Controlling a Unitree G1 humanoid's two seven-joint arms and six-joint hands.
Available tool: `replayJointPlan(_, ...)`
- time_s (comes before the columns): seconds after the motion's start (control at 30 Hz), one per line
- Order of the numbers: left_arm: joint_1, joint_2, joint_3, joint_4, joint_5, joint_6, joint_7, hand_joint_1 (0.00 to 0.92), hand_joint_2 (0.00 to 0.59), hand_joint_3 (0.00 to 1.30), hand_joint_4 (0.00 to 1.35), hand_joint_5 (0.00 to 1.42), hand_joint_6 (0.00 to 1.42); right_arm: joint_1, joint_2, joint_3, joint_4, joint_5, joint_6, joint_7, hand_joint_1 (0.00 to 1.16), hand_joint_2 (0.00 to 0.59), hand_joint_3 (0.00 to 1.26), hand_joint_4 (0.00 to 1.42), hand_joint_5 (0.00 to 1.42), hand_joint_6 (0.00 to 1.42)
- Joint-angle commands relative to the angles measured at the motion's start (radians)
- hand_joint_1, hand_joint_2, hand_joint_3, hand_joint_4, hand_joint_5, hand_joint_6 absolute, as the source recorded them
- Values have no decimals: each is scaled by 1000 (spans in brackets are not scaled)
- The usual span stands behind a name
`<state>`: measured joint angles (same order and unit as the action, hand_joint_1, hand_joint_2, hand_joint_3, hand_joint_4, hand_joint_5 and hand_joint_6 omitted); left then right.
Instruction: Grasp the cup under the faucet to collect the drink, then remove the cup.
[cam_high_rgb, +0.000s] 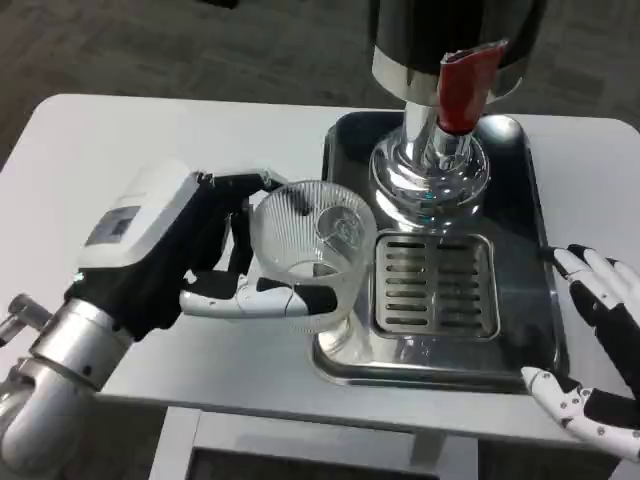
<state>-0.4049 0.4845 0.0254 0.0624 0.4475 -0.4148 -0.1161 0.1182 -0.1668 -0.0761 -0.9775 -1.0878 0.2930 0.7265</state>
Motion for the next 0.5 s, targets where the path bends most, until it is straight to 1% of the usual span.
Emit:
replayJointPlan(0.03, -66, -15, -32, 47, 18, -18, 48, 439, 119, 958, 1150, 1348, 1424, 1, 2, -14, 12, 2, 10, -20, 426, 484, 45, 0, 0, 12)
replayJointPlan(0.23, -150, -36, -81, 131, 41, -22, 66, 439, 119, 958, 1150, 1348, 1424, 2, -2, -26, 14, 10, 21, -19, 422, 484, 52, 0, 0, 15)
replayJointPlan(0.4, -196, -59, -121, 179, 51, -19, 79, 439, 119, 958, 1150, 1348, 1424, 9, -6, -49, 8, 25, 25, -23, 420, 485, 57, 0, 0, 17)
replayJointPlan(0.5, -209, -66, -141, 194, 59, -17, 84, 439, 119, 958, 1150, 1348, 1424, 11, -9, -66, 3, 36, 29, -25, 419, 485, 60, 0, 0, 17)
